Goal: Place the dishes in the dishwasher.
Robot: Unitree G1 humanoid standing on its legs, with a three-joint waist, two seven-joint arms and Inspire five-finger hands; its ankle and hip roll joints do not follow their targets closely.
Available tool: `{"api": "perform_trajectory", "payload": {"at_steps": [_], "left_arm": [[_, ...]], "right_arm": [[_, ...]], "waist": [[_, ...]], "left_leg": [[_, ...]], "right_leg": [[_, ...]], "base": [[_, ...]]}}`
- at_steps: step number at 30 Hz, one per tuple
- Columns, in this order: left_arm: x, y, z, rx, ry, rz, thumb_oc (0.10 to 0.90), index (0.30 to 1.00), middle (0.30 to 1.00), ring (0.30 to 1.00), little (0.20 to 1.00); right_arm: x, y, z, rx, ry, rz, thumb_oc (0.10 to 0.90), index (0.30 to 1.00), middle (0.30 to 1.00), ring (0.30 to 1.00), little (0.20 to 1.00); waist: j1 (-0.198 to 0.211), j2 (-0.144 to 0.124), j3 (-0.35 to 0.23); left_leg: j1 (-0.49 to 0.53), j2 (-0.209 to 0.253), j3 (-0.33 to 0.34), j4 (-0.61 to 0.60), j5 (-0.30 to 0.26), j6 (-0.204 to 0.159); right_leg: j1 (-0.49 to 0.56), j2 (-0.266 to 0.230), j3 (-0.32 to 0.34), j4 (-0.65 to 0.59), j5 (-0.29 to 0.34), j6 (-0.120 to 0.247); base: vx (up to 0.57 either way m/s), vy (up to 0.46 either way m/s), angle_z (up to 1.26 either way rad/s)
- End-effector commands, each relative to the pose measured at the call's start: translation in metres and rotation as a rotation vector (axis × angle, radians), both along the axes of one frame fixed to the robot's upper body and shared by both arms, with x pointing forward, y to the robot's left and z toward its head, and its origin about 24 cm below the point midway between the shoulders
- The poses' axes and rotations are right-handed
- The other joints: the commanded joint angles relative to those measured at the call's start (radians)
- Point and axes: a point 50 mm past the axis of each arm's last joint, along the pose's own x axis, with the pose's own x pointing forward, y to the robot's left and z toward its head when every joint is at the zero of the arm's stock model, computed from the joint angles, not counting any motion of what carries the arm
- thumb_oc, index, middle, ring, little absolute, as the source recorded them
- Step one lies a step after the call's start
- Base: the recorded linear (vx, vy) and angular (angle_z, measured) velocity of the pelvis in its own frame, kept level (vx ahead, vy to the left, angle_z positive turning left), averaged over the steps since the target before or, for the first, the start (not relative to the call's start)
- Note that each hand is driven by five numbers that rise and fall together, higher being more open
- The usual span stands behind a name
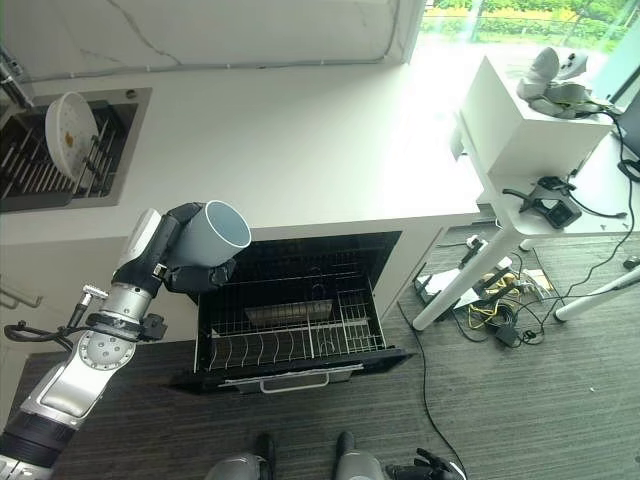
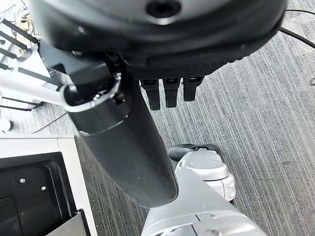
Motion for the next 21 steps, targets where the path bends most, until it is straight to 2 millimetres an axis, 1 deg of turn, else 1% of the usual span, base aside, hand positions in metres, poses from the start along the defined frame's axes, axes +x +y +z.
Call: {"api": "perform_trajectory", "payload": {"at_steps": [1,5,8,9,11,12,13,14,15,17,18,19,20,21], "left_arm": [[0.002,-0.019,0.053,-0.102,-0.253,-0.098,0.4,0.3,0.3,0.3,0.3],[0.003,-0.026,0.05,-0.183,-0.223,-0.154,0.4,0.3,0.3,0.3,0.3],[0.003,-0.03,0.046,-0.296,-0.189,-0.204,0.4,0.3,0.3,0.3,0.3],[0.004,-0.031,0.041,-0.342,-0.173,-0.209,0.4,0.3,0.3,0.3,0.3],[0.005,-0.033,0.037,-0.389,-0.16,-0.214,0.4,0.3,0.3,0.3,0.3],[0.006,-0.033,0.034,-0.422,-0.153,-0.215,0.4,0.3,0.3,0.3,0.3],[0.006,-0.033,0.03,-0.476,-0.148,-0.222,0.4,0.3,0.3,0.3,0.3],[0.006,-0.033,0.03,-0.484,-0.149,-0.225,0.4,0.3,0.3,0.3,0.3],[0.006,-0.034,0.029,-0.506,-0.154,-0.242,0.4,0.3,0.3,0.3,0.3],[0.006,-0.035,0.026,-0.533,-0.174,-0.228,0.4,0.3,0.3,0.3,0.3],[0.006,-0.035,0.026,-0.538,-0.177,-0.228,0.4,0.3,0.3,0.3,0.3],[0.007,-0.035,0.024,-0.561,-0.188,-0.207,0.4,0.3,0.3,0.3,0.3],[0.008,-0.035,0.024,-0.573,-0.193,-0.203,0.4,0.3,0.3,0.3,0.3],[0.008,-0.035,0.022,-0.593,-0.205,-0.176,0.4,0.3,0.3,0.3,0.3]], "right_arm": [[0.004,-0.012,0.006,-0.02,-0.07,-0.028,0.8,0.9,0.9,0.9,0.9],[0.013,-0.011,0.01,-0.023,-0.153,-0.103,0.8,0.9,0.9,0.9,0.9],[0.019,-0.019,0.019,-0.03,-0.266,-0.196,0.8,0.9,0.9,0.9,0.9],[0.023,-0.023,0.024,-0.036,-0.328,-0.226,0.8,0.9,0.9,0.9,0.9],[0.029,-0.026,0.033,-0.053,-0.408,-0.265,0.8,0.9,0.9,0.9,0.9],[0.033,-0.028,0.039,-0.064,-0.46,-0.289,0.8,0.9,0.9,0.9,0.9],[0.041,-0.031,0.051,-0.082,-0.558,-0.315,0.8,0.9,0.9,0.9,0.9],[0.041,-0.03,0.052,-0.08,-0.564,-0.315,0.8,0.9,0.9,0.9,0.9],[0.046,-0.034,0.064,-0.112,-0.646,-0.326,0.8,0.9,0.9,0.9,0.9],[0.053,-0.039,0.079,-0.12,-0.749,-0.37,0.8,0.9,0.9,0.9,0.9],[0.053,-0.04,0.081,-0.114,-0.765,-0.381,0.8,0.9,0.9,0.9,0.9],[0.059,-0.043,0.095,-0.154,-0.835,-0.376,0.8,0.9,0.9,0.9,0.9],[0.062,-0.045,0.103,-0.182,-0.874,-0.364,0.8,0.9,0.9,0.9,0.9],[0.07,-0.045,0.121,-0.204,-0.964,-0.346,0.8,0.9,0.9,0.9,0.9]], "waist": [[-0.007,0.039,-0.073],[-0.019,0.041,-0.078],[-0.042,0.033,-0.079],[-0.058,0.027,-0.081],[-0.076,0.019,-0.084],[-0.088,0.014,-0.085],[-0.11,0.004,-0.087],[-0.112,0.003,-0.087],[-0.129,-0.004,-0.088],[-0.152,-0.012,-0.085],[-0.153,-0.015,-0.087],[-0.172,-0.021,-0.082],[-0.178,-0.026,-0.086],[-0.196,-0.031,-0.08]], "left_leg": [[0.01,0.084,0.009,0.083,-0.142,-0.049],[0.017,0.087,0.02,0.083,-0.149,-0.048],[0.031,0.085,0.037,0.083,-0.159,-0.041],[0.039,0.081,0.046,0.083,-0.167,-0.034],[0.048,0.076,0.059,0.083,-0.174,-0.027],[0.054,0.073,0.066,0.083,-0.179,-0.022],[0.065,0.067,0.082,0.083,-0.186,-0.013],[0.067,0.066,0.085,0.083,-0.187,-0.011],[0.078,0.06,0.099,0.083,-0.193,-0.003],[0.101,0.053,0.121,0.083,-0.205,0.008],[0.099,0.052,0.128,0.083,-0.201,0.009],[0.121,0.049,0.145,0.083,-0.211,0.014],[0.121,0.047,0.156,0.083,-0.206,0.016],[0.147,0.043,0.176,0.083,-0.218,0.022]], "right_leg": [[-0.033,-0.045,0.009,0.087,-0.149,0.061],[-0.026,-0.048,0.011,0.087,-0.149,0.065],[-0.026,-0.051,0.024,0.087,-0.145,0.073],[-0.03,-0.052,0.038,0.087,-0.14,0.078],[-0.036,-0.051,0.059,0.087,-0.133,0.084],[-0.04,-0.051,0.073,0.087,-0.128,0.087],[-0.049,-0.049,0.099,0.087,-0.119,0.092],[-0.05,-0.049,0.103,0.087,-0.118,0.093],[-0.056,-0.048,0.124,0.087,-0.109,0.098],[-0.057,-0.049,0.149,0.087,-0.098,0.108],[-0.065,-0.049,0.156,0.087,-0.091,0.108],[-0.061,-0.05,0.17,0.087,-0.086,0.115],[-0.071,-0.05,0.18,0.087,-0.076,0.116],[-0.071,-0.052,0.197,0.087,-0.07,0.122]], "base": [[0.05,0.049,0.03],[0.02,0.054,0.04],[0.01,0.053,-0.07],[0.01,0.039,-0.3],[0.0,0.03,-0.4],[-0.02,0.032,-0.37],[-0.02,0.028,-0.41],[-0.03,0.044,-0.35],[-0.02,0.042,-0.43],[-0.01,0.045,-0.53],[0.0,0.034,-0.65],[-0.02,0.012,-0.72],[0.0,0.028,-0.72],[-0.02,0.019,-0.61]]}}
